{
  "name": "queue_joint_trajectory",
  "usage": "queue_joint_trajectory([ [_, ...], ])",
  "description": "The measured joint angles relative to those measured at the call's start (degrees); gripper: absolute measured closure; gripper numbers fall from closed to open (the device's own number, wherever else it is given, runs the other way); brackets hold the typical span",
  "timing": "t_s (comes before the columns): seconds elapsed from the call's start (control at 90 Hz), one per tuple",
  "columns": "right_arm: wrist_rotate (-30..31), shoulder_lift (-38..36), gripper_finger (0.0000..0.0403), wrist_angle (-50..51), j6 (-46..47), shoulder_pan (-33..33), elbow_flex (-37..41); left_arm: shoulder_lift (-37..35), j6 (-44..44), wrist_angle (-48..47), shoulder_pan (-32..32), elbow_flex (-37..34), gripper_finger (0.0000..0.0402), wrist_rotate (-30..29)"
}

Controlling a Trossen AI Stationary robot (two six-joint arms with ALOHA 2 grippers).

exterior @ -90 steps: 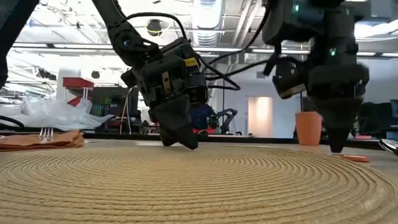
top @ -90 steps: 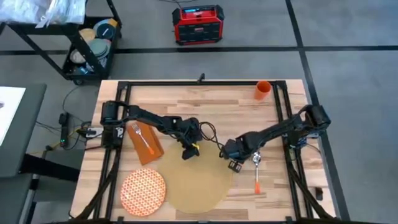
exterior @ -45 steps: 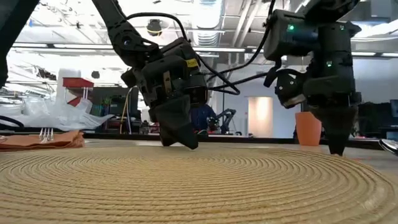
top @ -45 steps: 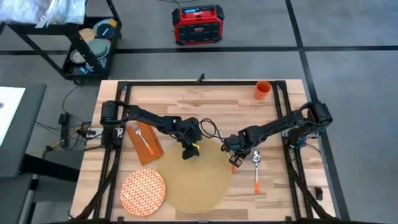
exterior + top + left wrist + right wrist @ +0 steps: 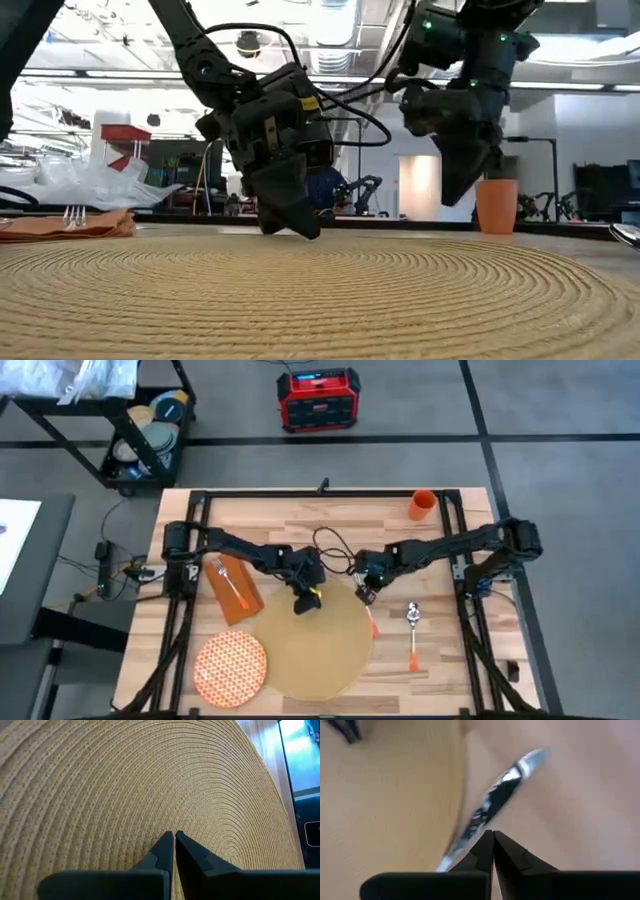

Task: Set table place
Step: Put the table knife on the placemat

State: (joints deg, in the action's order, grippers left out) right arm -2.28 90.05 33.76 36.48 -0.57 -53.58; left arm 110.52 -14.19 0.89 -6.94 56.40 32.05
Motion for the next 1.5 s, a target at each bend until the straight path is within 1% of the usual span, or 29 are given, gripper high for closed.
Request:
queue_joint_trajectory([
  [0.1,-2.91,-1.21,0.0403,2.14,0.48,4.46,-0.14,-0.02,0.24,-0.07,-0.07,0.0,0.0402,0.0],
  [0.2,-4.14,-1.28,0.0403,6.6,1.04,10.13,0.0,0.0,0.41,-0.16,-0.09,0.0,0.0402,0.0],
  [0.311,-5.21,-1.21,0.0403,6.08,3.55,15.72,-0.02,0.0,0.39,-0.24,-0.09,0.0,0.0402,0.02],
  [0.378,-5.29,-0.97,0.0403,5.71,5.59,17.66,-0.02,0.0,0.37,-0.26,-0.1,0.0,0.0402,0.02],
  [0.5,-6.06,-0.99,0.0403,2.96,5.28,18.24,0.0,0.0,0.17,-0.27,-0.2,0.0,0.0402,0.04],
  [0.678,-8.28,-0.64,0.0403,-6.05,5.46,18.7,3.56,0.0,0.11,-0.35,-0.26,0.0,0.0402,0.02],
  [0.789,-8.23,-0.64,0.0403,-11.82,7.27,18.48,6.33,-0.01,0.06,-0.5,-0.26,0.0,0.0402,0.04],
  [0.878,-8.2,-0.64,0.0403,-14.85,8.5,18.37,7.09,0.0,0.06,-0.5,-0.27,0.0,0.0402,0.03],
  [1.222,-8.12,-0.59,0.0403,-16.88,10.19,17.97,10.33,0.0,1.23,-0.61,-0.43,0.0,0.0402,0.07],
  [1.389,-8.38,3.02,0.0403,-22.07,10.25,17.63,10.36,0.0,1.26,-0.61,-0.46,0.0,0.0402,0.04],
  [1.5,-10.9,6.16,0.0403,-25.73,11.45,17.67,10.27,0.0,1.26,-0.54,-0.46,0.0,0.0402,0.07],
])
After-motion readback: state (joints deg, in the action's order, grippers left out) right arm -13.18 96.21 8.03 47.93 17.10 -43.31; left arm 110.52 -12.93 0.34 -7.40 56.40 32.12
